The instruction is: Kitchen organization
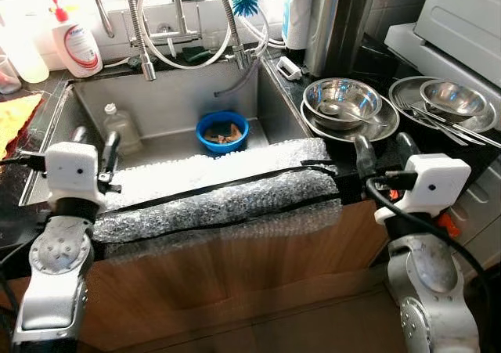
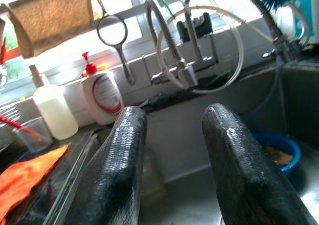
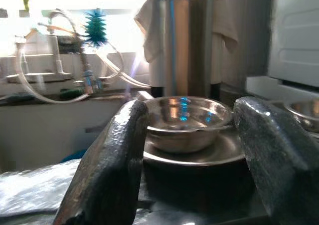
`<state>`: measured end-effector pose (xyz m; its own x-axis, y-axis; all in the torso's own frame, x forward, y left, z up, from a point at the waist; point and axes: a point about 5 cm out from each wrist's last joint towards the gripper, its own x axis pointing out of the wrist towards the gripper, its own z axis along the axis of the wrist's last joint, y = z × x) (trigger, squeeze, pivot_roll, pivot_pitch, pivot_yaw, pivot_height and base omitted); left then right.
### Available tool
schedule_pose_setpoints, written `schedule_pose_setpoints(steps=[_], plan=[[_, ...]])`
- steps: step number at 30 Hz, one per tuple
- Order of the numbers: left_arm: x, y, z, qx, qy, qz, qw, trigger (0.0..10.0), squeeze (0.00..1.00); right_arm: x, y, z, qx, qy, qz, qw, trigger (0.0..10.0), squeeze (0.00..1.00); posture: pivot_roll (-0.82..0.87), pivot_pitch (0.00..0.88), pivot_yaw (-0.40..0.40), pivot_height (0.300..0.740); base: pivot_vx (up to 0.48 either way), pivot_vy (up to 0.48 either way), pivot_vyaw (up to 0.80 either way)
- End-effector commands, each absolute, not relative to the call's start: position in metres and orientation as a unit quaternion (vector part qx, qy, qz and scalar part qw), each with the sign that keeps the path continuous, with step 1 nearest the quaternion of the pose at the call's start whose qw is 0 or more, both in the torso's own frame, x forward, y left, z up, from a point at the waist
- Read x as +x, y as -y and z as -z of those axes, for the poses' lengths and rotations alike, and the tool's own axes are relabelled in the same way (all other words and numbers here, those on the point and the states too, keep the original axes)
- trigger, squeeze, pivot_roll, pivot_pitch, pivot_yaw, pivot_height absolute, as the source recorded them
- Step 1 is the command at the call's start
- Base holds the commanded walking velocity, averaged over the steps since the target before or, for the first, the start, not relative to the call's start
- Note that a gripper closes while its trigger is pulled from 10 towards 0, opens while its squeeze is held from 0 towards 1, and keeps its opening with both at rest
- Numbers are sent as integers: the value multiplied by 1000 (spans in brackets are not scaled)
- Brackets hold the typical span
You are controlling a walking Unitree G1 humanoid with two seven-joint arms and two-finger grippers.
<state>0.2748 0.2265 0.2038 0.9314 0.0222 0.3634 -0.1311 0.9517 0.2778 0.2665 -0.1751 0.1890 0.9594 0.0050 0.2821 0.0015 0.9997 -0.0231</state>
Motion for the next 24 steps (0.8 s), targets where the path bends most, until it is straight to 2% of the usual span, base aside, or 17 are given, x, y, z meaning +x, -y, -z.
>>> schedule_pose_setpoints(steps=[1,8,9,17,24], plan=[[276,-223,-205,144,180,-35,973,10000,0,273,185,-189,11,133,25,991,10000,1000,-92,77,62,740,0,0,0],[278,-217,-205,131,177,-33,975,10000,0,294,196,-195,-10,126,40,991,10000,1000,-87,100,66,740,0,0,0],[279,-216,-205,130,178,-33,975,10000,0,300,197,-194,-20,117,29,992,10000,0,-86,101,66,740,0,0,0],[279,-214,-206,124,180,-35,975,10000,0,325,198,-199,-32,107,13,994,10000,0,-71,113,67,740,0,0,0],[279,-213,-207,123,180,-37,975,10000,0,334,200,-196,-34,97,9,995,10000,0,-68,119,69,740,0,0,0]])
